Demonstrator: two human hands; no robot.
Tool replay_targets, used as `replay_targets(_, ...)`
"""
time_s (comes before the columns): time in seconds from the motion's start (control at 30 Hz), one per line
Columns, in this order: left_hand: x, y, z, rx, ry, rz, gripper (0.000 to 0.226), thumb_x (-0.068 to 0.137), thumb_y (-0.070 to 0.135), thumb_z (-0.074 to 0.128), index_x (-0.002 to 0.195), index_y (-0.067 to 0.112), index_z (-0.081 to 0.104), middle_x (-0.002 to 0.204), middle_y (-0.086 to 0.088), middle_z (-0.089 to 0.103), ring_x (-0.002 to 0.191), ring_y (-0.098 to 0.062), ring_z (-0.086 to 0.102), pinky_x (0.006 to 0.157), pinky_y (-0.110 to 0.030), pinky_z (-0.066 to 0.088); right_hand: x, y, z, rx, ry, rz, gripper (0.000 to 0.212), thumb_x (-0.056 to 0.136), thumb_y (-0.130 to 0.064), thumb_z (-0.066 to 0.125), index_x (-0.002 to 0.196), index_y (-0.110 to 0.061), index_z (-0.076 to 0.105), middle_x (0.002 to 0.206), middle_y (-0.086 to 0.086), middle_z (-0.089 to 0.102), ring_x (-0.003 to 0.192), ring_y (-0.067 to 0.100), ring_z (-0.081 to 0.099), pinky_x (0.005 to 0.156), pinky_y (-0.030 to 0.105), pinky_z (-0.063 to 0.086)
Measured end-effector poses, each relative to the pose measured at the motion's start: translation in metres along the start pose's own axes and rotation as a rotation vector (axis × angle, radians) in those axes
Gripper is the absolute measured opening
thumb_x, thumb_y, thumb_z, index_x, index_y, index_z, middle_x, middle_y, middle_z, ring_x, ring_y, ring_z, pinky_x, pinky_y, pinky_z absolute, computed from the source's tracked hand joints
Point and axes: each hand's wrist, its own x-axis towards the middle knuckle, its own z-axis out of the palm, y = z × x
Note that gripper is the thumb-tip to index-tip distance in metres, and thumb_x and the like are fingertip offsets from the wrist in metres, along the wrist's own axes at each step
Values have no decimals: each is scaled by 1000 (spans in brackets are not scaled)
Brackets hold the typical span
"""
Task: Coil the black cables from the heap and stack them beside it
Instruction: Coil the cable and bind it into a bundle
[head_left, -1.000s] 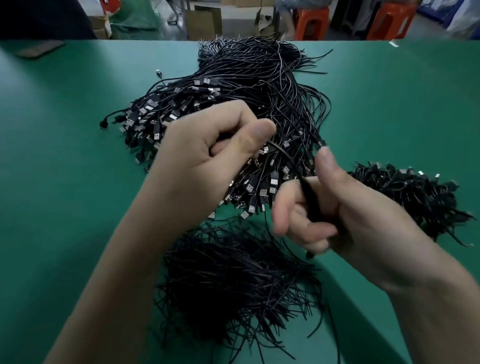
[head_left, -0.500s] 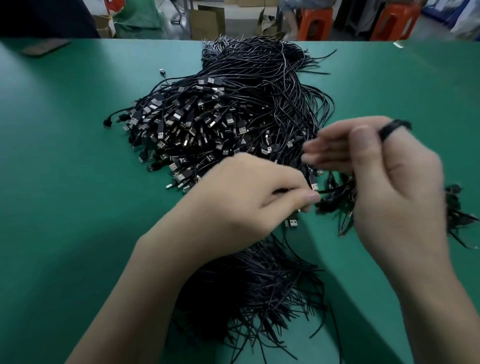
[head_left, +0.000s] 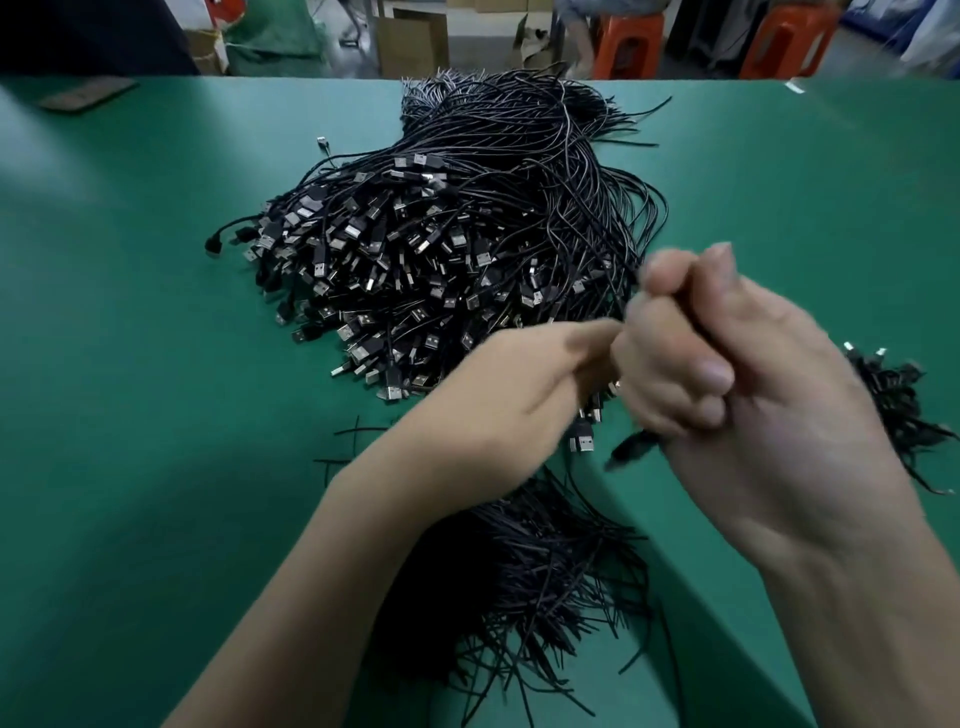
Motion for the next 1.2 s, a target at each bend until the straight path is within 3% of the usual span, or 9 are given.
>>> replay_targets(0.23, 1, 11, -6, 424, -138, -6, 28, 100, 41, 40, 85, 27, 58, 86, 12, 61, 87, -13, 59, 83, -43, 50, -2, 5, -11, -905, 320, -362, 31, 111, -24, 37, 97, -17, 64, 81, -1, 73, 75, 14, 72, 66, 23, 54)
replay_targets(0.4, -10, 11, -32, 328, 101, 36, 29, 95, 50, 59, 88, 30, 79, 71, 11, 71, 65, -9, 65, 61, -29, 51, -4, 14, -13, -1426, 245, -66, 46, 104, -49, 35, 81, -19, 61, 64, -7, 65, 59, 10, 63, 63, 41, 53)
replay_targets(0.57, -15, 3, -44, -47, 174, -23, 16, 84, 33, 84, 75, 21, 80, 57, 4, 70, 49, -6, 63, 51, -18, 49, -1, 15, -7, -716, -61, 345, 68, 99, -66, 23, 78, -19, 67, 56, -10, 39, 51, 6, 36, 51, 16, 34)
replay_targets(0.67, -12, -3, -39, -230, 244, -63, 23, 77, 36, 84, 73, 15, 75, 56, 1, 67, 48, -9, 57, 48, -22, 43, -3, 10, -10, -411, -246, 463, 45, 98, -52, 40, 87, -20, 69, 61, -9, 38, 55, 8, 36, 52, 16, 34)
replay_targets(0.8, -5, -8, -31, -316, 260, -33, 15, 88, 33, 79, 85, 18, 75, 66, -5, 65, 64, -11, 58, 56, -29, 47, -6, 13, -8, -343, -351, 361, 27, 103, -26, 45, 90, -19, 68, 64, -6, 38, 57, 12, 34, 56, 20, 33)
replay_targets(0.9, -7, -9, -33, -367, 62, -14, 28, 102, 31, 60, 114, 9, 73, 73, 17, 71, 86, 3, 68, 83, -16, 52, -2, 14, -7, -255, -288, 288, 30, 105, -22, 42, 86, -18, 65, 61, -4, 37, 53, 13, 31, 55, 21, 33)
replay_targets(0.97, -9, -8, -34, -350, -35, 9, 30, 103, 25, 53, 111, 4, 73, 87, 22, 75, 106, 1, 70, 96, -15, 50, -2, 12, -10, -251, -302, 281, 30, 105, -24, 42, 89, -16, 66, 59, -3, 42, 51, 14, 34, 56, 20, 37)
replay_targets(1.1, -9, -9, -35, -363, -41, 11, 20, 99, 18, 61, 111, 7, 73, 78, 17, 74, 85, 1, 71, 83, -14, 53, -5, 10, -15, -313, -385, 319, 32, 106, -24, 40, 100, -9, 67, 61, 2, 62, 53, 17, 54, 58, 26, 46)
replay_targets(1.2, -9, -9, -36, -345, -5, -17, 15, 92, 24, 68, 98, 12, 76, 88, 7, 77, 86, -4, 71, 79, -18, 54, -3, 10, -13, -272, -422, 362, 33, 107, -22, 38, 108, -3, 66, 83, 11, 75, 72, 23, 73, 60, 26, 52)
